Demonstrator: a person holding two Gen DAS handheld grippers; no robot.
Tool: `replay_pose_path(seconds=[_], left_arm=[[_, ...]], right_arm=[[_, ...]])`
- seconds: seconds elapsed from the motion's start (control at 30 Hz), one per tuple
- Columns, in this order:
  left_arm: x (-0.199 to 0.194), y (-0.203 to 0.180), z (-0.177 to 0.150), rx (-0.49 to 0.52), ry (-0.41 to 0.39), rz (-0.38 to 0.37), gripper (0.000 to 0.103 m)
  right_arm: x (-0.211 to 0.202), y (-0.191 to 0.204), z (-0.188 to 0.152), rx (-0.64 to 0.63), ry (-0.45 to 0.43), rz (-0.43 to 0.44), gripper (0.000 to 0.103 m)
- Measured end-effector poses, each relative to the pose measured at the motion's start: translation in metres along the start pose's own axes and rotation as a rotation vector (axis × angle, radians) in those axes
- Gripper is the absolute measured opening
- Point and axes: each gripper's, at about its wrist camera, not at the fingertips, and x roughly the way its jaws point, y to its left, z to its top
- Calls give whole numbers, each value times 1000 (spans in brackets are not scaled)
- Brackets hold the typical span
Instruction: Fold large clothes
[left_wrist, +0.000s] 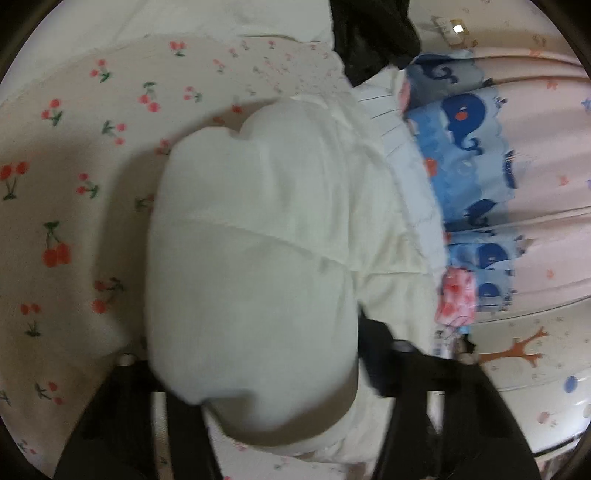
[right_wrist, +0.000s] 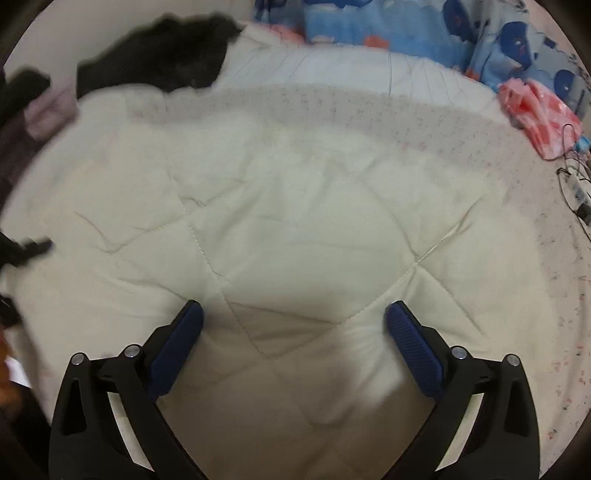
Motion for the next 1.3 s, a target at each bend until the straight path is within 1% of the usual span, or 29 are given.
replay_pose_path(seconds=[0.03, 0.07, 0.1, 0.13, 0.17, 0.2, 0.23, 0.27, 0.3, 0.33, 0.43, 0.53, 0.6, 0.63, 0.73, 0.77, 0.8, 0.83, 0.87, 0.9, 0.97, 1.0, 1.03, 1.07, 1.13, 1.17, 1.2, 1.23, 1.3], left_arm=[[-6, -7, -1, 43, -13, 0, 43], [-8, -15, -4, 72, -23, 2, 41], [-10, -20, -6, 97, -28, 5, 40], [-11, -22, -7, 107, -29, 6, 40], [-11, -23, -6, 106, -29, 6, 40], [-11, -23, -6, 100, -30, 9, 40], [-12, -23, -6, 96, -32, 11, 40], [-13, -26, -6, 99, -37, 10, 40], [-16, -32, -8, 116, -46, 1, 40], [-20, -39, -10, 139, -53, -1, 39], [-33, -84, -22, 290, -93, -11, 38], [-37, -122, -35, 408, -109, -23, 38], [-36, -155, -51, 508, -117, -27, 37], [-34, -169, -58, 552, -117, -28, 37], [-26, -211, -86, 697, -123, -23, 37], [-22, -222, -93, 734, -121, -25, 37], [-18, -235, -101, 776, -121, -26, 37], [-12, -245, -110, 815, -115, -28, 37], [-4, -257, -122, 862, -100, -34, 37], [6, -266, -132, 897, -84, -39, 37], [28, -280, -156, 957, -37, -57, 37], [43, -285, -169, 980, -9, -69, 37], [56, -289, -181, 996, 17, -77, 37], [72, -293, -194, 1010, 50, -87, 37], [101, -295, -215, 1034, 111, -93, 37], [124, -295, -230, 1051, 156, -86, 37], [134, -293, -239, 1064, 175, -78, 37], [144, -291, -248, 1083, 185, -69, 37], [156, -289, -262, 1113, 179, -52, 37]], right_arm=[[-3, -1, 2, 11, 3, 0, 97], [-11, -3, 3, 37, -22, 1, 97], [-25, -6, 4, 68, -93, 16, 97], [-32, -5, 6, 78, -130, 35, 97], [-35, -3, 7, 78, -142, 45, 97], [-30, 2, 10, 64, -119, 55, 97], [-17, 9, 12, 41, -62, 61, 97], [6, 19, 9, -8, 28, 27, 97], [11, 27, 6, -44, 20, -10, 97], [12, 29, 5, -52, 11, -24, 97], [12, 27, 3, -36, 4, -20, 97], [12, 25, 2, -39, -1, -12, 97], [9, 22, 1, -33, -3, 4, 97], [9, 20, 0, -29, -7, 17, 97], [-3, 3, -2, -4, -30, 105, 97], [-14, -12, -7, 32, -52, 143, 97], [-22, -23, -10, 61, -75, 159, 97], [-36, -44, -18, 108, -114, 203, 96], [-50, -67, -26, 171, -150, 269, 96], [-60, -89, -33, 236, -171, 312, 96], [-76, -140, -45, 382, -200, 375, 96], [-87, -178, -53, 493, -226, 415, 96], [-93, -198, -56, 546, -241, 427, 96], [-105, -227, -58, 611, -271, 439, 96], [-124, -253, -53, 642, -321, 441, 97], [-133, -261, -47, 632, -336, 431, 97], [-141, -263, -34, 598, -335, 419, 96], [-143, -262, -20, 557, -316, 414, 96], [-137, -247, 11, 454, -234, 383, 96]])
